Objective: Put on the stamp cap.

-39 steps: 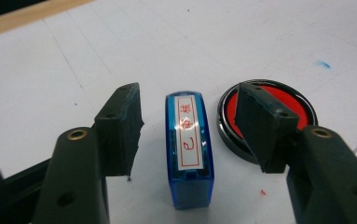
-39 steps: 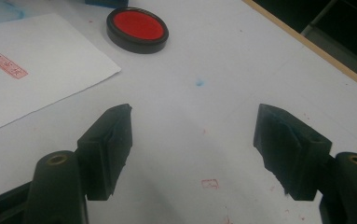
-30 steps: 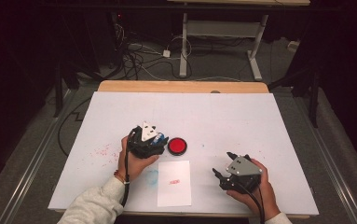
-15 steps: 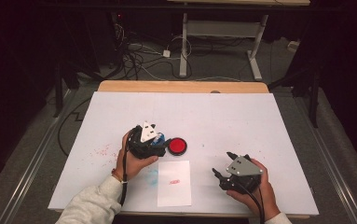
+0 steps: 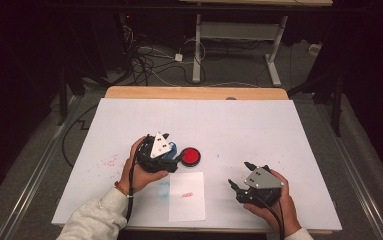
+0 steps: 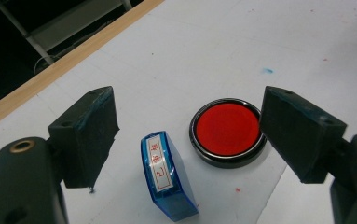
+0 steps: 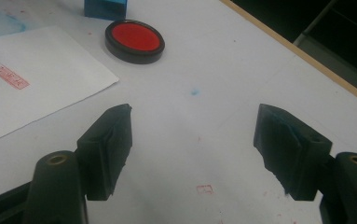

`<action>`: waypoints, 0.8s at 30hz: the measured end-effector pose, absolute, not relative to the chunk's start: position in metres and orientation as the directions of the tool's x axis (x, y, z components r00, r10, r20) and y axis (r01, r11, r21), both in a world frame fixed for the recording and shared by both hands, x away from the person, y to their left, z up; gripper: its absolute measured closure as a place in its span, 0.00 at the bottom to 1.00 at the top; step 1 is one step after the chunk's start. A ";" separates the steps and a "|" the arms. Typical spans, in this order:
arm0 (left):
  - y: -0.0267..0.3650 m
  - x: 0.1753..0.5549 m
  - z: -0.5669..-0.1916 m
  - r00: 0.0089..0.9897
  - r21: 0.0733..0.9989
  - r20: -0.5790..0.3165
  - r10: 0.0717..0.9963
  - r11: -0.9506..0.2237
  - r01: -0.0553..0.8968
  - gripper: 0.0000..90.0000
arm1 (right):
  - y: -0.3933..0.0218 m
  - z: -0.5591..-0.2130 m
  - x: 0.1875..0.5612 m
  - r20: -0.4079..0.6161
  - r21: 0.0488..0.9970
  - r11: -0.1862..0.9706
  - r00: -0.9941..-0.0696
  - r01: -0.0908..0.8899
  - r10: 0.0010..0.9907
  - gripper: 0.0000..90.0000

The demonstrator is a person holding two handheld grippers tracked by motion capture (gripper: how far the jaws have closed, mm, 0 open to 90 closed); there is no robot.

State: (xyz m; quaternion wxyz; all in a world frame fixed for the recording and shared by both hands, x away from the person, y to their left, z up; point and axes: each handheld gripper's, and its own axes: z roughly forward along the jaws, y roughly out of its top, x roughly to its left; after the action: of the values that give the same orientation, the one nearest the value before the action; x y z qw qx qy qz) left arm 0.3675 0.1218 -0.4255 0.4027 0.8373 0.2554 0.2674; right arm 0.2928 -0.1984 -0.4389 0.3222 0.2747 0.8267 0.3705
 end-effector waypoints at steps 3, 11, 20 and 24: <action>0.121 0.366 -0.425 0.733 0.802 0.262 0.628 -0.564 0.198 0.21 | -0.198 -0.439 0.294 -0.329 0.792 0.572 -0.640 0.213 0.694 0.32; 0.125 0.359 -0.419 0.744 0.802 0.264 0.614 -0.568 0.184 0.20 | -0.199 -0.437 0.293 -0.334 0.796 0.568 -0.632 0.209 0.700 0.32; 0.135 0.351 -0.413 0.759 0.807 0.266 0.594 -0.568 0.162 0.20 | -0.197 -0.434 0.292 -0.348 0.793 0.578 -0.635 0.193 0.690 0.32; 0.140 0.347 -0.410 0.760 0.804 0.278 0.587 -0.575 0.150 0.20 | -0.197 -0.433 0.291 -0.349 0.795 0.575 -0.630 0.192 0.694 0.32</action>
State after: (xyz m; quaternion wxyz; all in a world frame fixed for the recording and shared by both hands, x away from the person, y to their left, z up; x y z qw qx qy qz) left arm 0.3465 0.1399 -0.4104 0.4062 0.8456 0.2180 0.2692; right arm 0.2912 -0.1975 -0.4334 0.3351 0.2696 0.8217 0.3739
